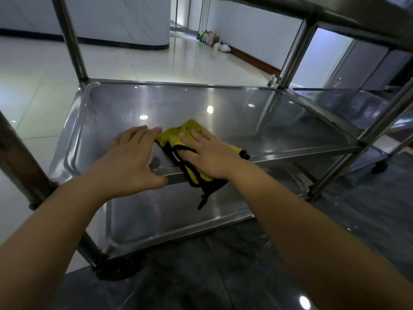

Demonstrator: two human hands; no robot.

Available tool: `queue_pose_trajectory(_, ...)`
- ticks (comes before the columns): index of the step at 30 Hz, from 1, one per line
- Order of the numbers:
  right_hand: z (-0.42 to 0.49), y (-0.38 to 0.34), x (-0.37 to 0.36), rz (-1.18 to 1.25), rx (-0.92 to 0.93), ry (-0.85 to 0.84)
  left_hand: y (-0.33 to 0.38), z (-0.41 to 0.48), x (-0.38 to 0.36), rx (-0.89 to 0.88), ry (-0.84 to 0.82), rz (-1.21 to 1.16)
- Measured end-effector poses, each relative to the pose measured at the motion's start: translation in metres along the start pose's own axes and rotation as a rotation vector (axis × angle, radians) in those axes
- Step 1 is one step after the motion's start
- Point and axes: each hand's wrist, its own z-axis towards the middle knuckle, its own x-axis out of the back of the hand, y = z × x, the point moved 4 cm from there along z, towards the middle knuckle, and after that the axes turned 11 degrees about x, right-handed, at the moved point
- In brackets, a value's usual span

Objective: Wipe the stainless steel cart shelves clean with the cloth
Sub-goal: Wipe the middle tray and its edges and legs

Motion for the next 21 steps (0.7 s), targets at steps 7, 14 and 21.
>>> queue_pose_trajectory(7, -0.037, 0.121, 0.030, -0.293, -0.163, -0.167, 0.004, -0.003, 0.004, 0.090, -0.086, 0.020)
queue_pose_trajectory(14, -0.017, 0.160, 0.037, -0.079, -0.458, -0.122, 0.004, -0.001, 0.005, 0.151, -0.098, 0.039)
queue_pose_trajectory(21, 0.045, 0.037, 0.019, -0.014, -0.026, -0.103, 0.005, 0.003, 0.003, 0.200, -0.163, 0.062)
